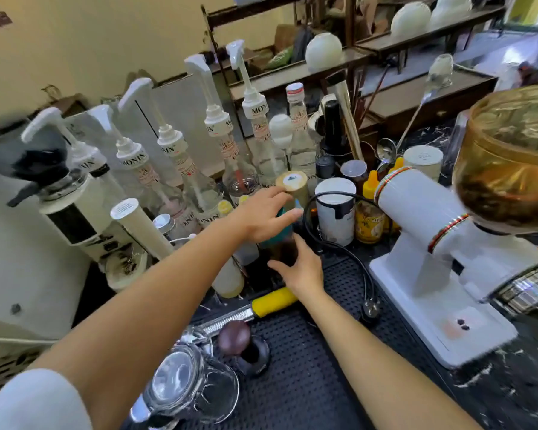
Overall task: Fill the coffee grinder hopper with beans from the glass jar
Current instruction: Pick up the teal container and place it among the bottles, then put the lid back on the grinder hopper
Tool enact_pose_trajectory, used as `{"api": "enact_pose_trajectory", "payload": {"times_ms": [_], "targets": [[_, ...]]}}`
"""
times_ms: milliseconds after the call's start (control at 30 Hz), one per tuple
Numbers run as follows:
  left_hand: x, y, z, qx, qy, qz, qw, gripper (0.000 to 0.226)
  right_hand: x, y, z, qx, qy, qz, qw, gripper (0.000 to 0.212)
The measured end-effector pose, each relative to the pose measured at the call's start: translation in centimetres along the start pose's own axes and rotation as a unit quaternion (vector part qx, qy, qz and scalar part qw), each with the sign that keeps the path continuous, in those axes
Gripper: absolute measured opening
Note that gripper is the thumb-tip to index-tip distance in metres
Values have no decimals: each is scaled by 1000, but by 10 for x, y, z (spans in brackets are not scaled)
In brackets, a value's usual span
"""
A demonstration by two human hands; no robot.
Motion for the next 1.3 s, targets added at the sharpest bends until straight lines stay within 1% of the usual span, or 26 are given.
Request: {"api": "enact_pose_trajectory", "payload": {"times_ms": [67,133,200,267,333,433,533,600,633,667,700,733,767,833,900,967,1033,1067,1100,1133,1167,1233,1300], "targets": [[7,3,0,0,35,-16,999,62,1,0,-1,2,2,3,1000,83],[11,1,2,-5,56,-32,998,72,2,1,0,1,6,5,1000,83],[15,0,0,-1,42,-51,998,80,1,0,0,-10,14,7,1000,81],[21,-1,-5,-1,20,-74,997,84,0,-1,0,-29,23,1,999,79],[26,-2,-6,-7,18,-69,997,85,-1,-1,0,-40,22,-3,999,81],[36,-4,-5,-2,29,-67,997,84,-3,-1,1,-35,12,-5,999,84],[36,-7,-8,-11,12,-61,998,84,-10,-6,2,-30,-18,-9,999,88],[31,-6,-9,-19,-17,-62,998,89,-18,-12,5,-27,-48,21,998,91],[27,-3,-8,-10,-21,-78,997,91,-24,-16,9,-24,-54,43,997,88],[22,1,-6,8,-3,-99,995,93,-32,-20,16,-20,-52,59,997,81],[17,8,-2,29,37,-107,993,94,-42,-22,26,-18,-51,63,997,68],[12,19,2,48,86,-89,991,94,-54,-22,39,-20,-52,53,997,55],[7,34,5,59,131,-43,989,93,-67,-18,55,-25,-60,37,997,44],[1,71,11,70,186,107,974,92,-99,-3,94,-46,-78,31,995,33],[-4,115,14,79,208,235,946,94,-141,24,128,-53,-76,78,993,33],[-7,162,14,100,213,324,916,102,-191,58,152,-18,-49,97,994,30],[-7,206,11,119,202,429,872,104,-242,91,166,27,4,84,996,19],[-6,224,9,125,206,477,845,101,-266,104,167,33,40,86,995,11],[-3,238,7,121,222,510,822,98,-289,115,165,29,83,92,992,6],[0,248,5,103,245,530,805,98,-311,124,159,18,129,95,987,6],[3,255,3,78,268,539,794,102,-331,132,149,6,173,94,980,5],[12,264,2,16,308,532,789,108,-366,142,124,0,227,78,971,5],[16,275,4,-46,337,507,792,110,-391,145,94,17,236,71,969,16]]}}
Point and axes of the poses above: each hand's wrist, its own z-axis away from the middle knuckle, its own x-axis out of the palm, y = z × x, the point moved 2 cm from there along -z, towards the middle knuckle, and after that the axes turned 4 degrees about y, right-handed, at the moved point
